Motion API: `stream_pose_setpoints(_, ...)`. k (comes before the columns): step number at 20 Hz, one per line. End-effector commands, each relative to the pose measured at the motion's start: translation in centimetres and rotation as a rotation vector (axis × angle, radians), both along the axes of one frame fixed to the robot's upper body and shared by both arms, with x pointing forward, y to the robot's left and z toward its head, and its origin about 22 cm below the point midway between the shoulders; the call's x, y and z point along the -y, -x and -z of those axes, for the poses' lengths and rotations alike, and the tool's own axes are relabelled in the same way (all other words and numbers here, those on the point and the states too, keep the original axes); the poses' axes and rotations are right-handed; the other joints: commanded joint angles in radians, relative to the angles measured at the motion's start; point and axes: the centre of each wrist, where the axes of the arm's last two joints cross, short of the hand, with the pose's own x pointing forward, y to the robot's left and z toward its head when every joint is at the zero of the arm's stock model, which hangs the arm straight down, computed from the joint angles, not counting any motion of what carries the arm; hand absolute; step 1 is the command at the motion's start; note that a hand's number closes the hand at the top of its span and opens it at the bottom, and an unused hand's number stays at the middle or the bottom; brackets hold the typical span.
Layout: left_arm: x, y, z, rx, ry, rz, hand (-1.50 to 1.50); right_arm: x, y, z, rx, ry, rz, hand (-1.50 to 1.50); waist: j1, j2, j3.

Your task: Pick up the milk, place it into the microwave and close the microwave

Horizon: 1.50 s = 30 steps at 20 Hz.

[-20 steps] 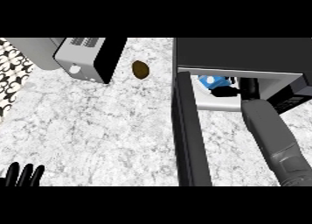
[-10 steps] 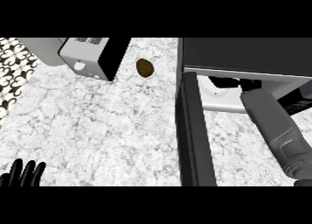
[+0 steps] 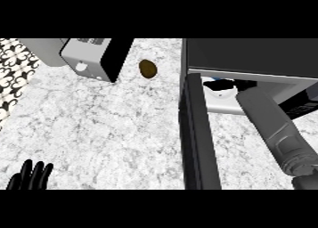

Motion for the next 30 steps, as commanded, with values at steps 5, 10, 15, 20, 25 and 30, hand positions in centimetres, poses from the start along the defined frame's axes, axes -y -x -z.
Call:
stream_pose_setpoints(5,1.2,-0.1,0.0,0.011,-0.019,-0.007,-1.5,0.3,-0.4,-0.8,0.048,-0.048,0.04,-1.5,-0.016,-0.002,0.001)
stream_pose_setpoints(10,0.5,0.9,0.9,-0.025,-0.022,-0.001,-1.5,1.3,-0.1,-0.4,0.069,-0.069,0.091,-1.5,-0.019,-0.011,-0.001)
stream_pose_setpoints(15,1.0,0.0,0.4,-0.001,-0.016,-0.006,-1.5,0.2,-0.8,-1.5,0.098,-0.059,0.098,-1.5,-0.029,-0.012,-0.001)
stream_pose_setpoints(20,1.5,1.1,-0.1,-0.013,-0.02,0.002,-1.5,4.1,-0.5,-1.9,0.152,-0.083,0.141,-1.5,-0.033,-0.015,-0.001)
stream_pose_setpoints(25,1.7,0.9,0.1,-0.006,-0.02,-0.007,-1.5,6.7,0.2,-1.7,0.136,-0.121,0.121,-1.5,-0.038,-0.015,-0.001)
stream_pose_setpoints(30,2.4,0.6,0.1,-0.014,-0.012,-0.023,-1.5,7.1,0.7,-1.0,0.102,-0.237,0.014,-1.5,-0.06,-0.02,-0.001)
